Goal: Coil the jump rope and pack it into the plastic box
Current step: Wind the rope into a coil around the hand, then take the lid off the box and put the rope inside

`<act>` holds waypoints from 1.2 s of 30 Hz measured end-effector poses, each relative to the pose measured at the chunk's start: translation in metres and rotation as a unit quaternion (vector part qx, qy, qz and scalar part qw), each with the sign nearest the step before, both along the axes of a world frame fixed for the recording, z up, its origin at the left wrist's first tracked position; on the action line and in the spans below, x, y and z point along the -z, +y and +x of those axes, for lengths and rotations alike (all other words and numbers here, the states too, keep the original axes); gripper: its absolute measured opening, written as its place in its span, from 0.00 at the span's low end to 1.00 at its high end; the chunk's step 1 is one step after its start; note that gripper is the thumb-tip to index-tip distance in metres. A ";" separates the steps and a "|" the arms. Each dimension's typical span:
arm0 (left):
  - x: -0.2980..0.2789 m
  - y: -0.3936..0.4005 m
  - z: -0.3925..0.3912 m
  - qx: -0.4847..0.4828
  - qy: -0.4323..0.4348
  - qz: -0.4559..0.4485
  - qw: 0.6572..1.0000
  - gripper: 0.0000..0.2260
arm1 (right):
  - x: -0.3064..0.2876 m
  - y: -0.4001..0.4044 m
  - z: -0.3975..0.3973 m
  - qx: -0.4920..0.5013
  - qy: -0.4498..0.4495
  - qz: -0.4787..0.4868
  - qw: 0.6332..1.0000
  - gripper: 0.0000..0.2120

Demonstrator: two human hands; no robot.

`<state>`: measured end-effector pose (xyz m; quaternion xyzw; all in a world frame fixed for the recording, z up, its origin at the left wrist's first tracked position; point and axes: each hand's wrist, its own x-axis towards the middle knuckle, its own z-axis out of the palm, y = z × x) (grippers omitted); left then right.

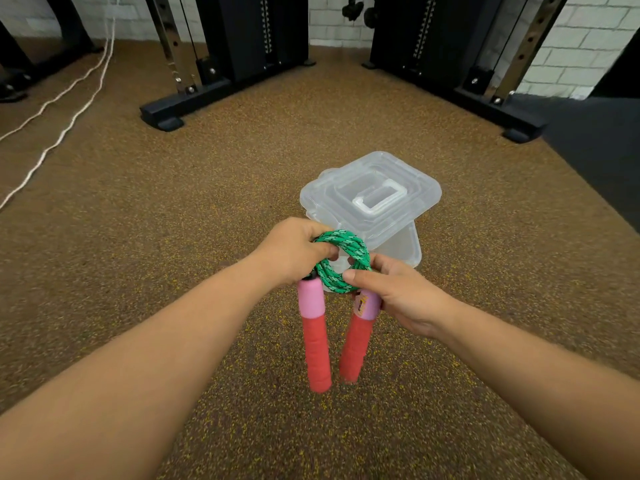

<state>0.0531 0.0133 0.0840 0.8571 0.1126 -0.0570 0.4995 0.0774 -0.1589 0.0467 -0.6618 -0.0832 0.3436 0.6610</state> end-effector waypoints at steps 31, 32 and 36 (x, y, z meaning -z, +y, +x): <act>0.031 0.020 0.007 0.012 0.026 -0.098 0.995 0.14 | 0.041 -0.035 0.100 0.216 -0.009 -0.175 0.961 0.06; 0.030 0.019 0.007 0.013 0.028 -0.098 0.995 0.14 | 0.041 -0.035 0.101 0.213 -0.012 -0.178 0.961 0.06; 0.031 0.019 0.006 0.017 0.035 -0.098 0.994 0.14 | 0.041 -0.036 0.102 0.201 -0.022 -0.183 0.962 0.07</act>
